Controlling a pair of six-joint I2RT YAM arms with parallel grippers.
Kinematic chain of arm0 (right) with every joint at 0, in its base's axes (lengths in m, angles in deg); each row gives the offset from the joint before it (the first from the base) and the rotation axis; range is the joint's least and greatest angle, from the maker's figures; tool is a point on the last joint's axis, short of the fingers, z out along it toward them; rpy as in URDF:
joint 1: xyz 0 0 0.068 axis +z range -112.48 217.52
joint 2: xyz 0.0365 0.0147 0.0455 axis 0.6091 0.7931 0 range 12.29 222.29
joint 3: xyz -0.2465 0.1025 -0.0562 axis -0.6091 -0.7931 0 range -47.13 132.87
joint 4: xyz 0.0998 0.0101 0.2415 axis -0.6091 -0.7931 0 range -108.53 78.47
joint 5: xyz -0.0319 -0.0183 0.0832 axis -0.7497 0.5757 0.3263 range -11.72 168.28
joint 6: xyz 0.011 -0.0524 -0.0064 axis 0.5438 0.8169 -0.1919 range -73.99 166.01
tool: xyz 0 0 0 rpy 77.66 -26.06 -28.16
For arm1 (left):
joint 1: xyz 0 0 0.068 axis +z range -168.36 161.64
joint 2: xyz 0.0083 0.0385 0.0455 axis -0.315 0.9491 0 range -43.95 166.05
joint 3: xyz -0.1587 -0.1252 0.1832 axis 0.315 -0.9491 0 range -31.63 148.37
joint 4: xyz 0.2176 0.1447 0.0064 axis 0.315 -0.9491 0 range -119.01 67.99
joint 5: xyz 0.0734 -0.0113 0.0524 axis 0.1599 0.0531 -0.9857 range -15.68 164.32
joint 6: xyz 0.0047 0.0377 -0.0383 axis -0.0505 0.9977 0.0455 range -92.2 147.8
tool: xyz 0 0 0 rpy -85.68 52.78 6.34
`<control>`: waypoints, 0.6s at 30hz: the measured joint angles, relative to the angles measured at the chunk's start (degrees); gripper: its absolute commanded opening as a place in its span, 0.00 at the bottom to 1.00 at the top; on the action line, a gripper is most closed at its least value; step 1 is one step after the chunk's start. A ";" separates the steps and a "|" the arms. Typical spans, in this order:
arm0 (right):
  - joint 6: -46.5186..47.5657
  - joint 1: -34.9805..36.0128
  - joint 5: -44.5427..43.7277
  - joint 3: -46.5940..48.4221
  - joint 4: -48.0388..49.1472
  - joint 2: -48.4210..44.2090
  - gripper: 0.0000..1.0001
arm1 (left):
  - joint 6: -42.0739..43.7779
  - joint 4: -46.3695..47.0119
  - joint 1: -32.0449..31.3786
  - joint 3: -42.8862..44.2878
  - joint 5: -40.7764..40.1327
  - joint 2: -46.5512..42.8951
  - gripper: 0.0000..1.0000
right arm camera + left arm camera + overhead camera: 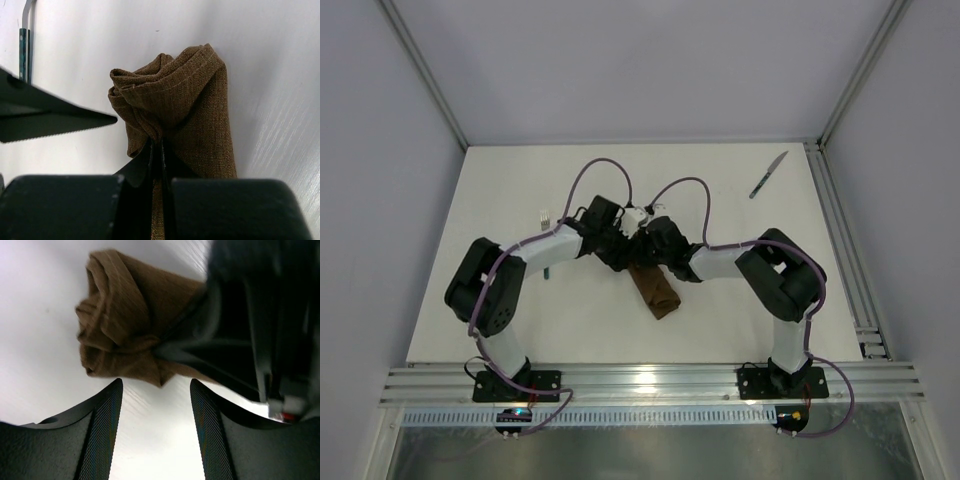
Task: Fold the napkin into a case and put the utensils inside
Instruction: Rotate the smaller rectangle-folded napkin at the center of the board.
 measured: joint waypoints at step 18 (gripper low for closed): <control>-2.19 -0.72 0.96 -0.20 -0.02 0.00 0.04 | 0.94 -2.56 0.31 5.20 -2.91 4.59 0.52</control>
